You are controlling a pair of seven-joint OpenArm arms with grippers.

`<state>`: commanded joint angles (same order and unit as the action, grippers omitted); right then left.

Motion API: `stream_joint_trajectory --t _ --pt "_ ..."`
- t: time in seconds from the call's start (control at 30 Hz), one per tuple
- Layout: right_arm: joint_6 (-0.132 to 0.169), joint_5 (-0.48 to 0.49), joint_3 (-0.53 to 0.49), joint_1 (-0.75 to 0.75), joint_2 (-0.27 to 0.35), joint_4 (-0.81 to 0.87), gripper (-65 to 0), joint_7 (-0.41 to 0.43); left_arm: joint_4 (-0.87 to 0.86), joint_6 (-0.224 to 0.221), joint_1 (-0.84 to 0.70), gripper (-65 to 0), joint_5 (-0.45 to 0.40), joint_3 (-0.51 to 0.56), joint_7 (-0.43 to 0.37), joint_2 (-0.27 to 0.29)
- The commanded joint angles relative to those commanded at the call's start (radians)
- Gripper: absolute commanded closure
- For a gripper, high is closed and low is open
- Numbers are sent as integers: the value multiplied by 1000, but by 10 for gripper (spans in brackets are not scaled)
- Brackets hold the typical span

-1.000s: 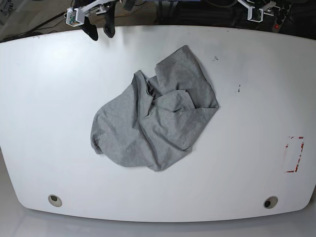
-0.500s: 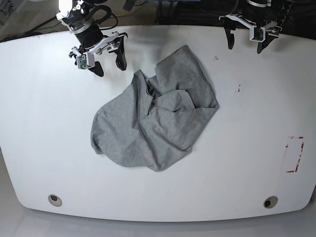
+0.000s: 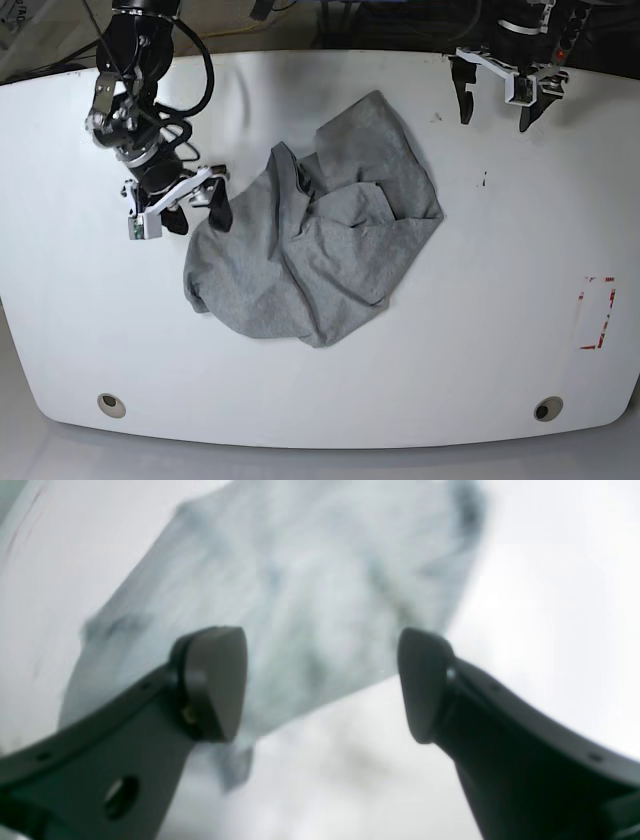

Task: Fold the T-shirt properly
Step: 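Lower both grippers onto opposite edges of the grey T-shirt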

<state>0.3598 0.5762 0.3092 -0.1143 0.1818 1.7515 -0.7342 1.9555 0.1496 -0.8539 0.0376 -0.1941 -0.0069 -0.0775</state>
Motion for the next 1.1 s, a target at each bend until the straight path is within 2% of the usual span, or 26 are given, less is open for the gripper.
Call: stream_joint_trajectory --t 0.1,0.33,0.53,0.73,0.97,1.03,1.1 --pt "0 25 0 72 38 -110 -460 0 -2 0 0 -511 0 5 0 -11" --pt "0 38 2 250 86 -381 -455 0 -5 0 23 -511 0 57 0 -15" --pt "0 34 0 368 89 -580 -453 2 -28 0 51 -511 -2 80 0 -15" --pt "0 31 -2 422 77 -680 -453 6 -29 0 64 -511 -2 89 0 -15" --pt "-2 31 -3 434 63 -783 -449 107 -29 0 86 -511 -2 144 0 -15" --pt "-2 31 -3 434 61 -784 -414 107 -29 0 95 -511 -2 167 3 -15" --pt "-2 31 -3 434 61 -783 -323 107 -31 0 107 -511 -2 192 51 -15"
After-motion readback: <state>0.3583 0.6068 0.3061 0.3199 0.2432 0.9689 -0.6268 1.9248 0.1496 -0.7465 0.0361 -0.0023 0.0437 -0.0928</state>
